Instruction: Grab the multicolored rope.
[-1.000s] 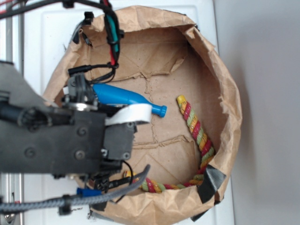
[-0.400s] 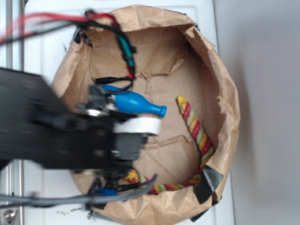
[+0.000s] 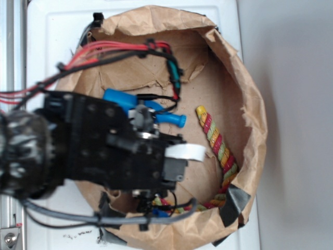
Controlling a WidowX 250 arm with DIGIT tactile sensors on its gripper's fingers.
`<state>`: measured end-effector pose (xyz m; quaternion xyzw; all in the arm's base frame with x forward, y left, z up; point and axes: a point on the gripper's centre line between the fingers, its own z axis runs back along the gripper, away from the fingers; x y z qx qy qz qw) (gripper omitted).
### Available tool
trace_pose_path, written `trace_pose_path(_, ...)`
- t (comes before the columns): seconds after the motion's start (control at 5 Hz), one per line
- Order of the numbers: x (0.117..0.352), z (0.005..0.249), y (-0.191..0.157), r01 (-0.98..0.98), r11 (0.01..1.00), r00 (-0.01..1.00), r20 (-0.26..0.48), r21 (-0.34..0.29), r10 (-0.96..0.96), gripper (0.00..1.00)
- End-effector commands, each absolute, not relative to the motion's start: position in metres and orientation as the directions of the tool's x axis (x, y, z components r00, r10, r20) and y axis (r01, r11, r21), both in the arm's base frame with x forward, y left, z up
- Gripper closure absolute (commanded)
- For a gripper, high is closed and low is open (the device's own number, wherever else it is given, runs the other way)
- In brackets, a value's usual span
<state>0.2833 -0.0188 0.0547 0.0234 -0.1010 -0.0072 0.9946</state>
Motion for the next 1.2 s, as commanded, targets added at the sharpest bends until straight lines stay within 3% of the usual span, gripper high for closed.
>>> trace_pose_path(0.0, 0.285, 0.066, -0.057, 0.163, 0.983, 0.966, 0.215, -0.079, -0.143, 0.00)
trace_pose_path(0.2, 0.282, 0.064, -0.071, 0.211, 0.966, 0.963, 0.203, -0.151, -0.178, 0.00)
trace_pose_path(0.6, 0.280, 0.067, -0.082, 0.214, 0.964, 0.960, 0.219, -0.159, -0.177, 0.00)
trace_pose_path(1.0, 0.278, 0.089, -0.072, 0.185, 0.958, 0.962, 0.239, -0.221, -0.131, 0.00)
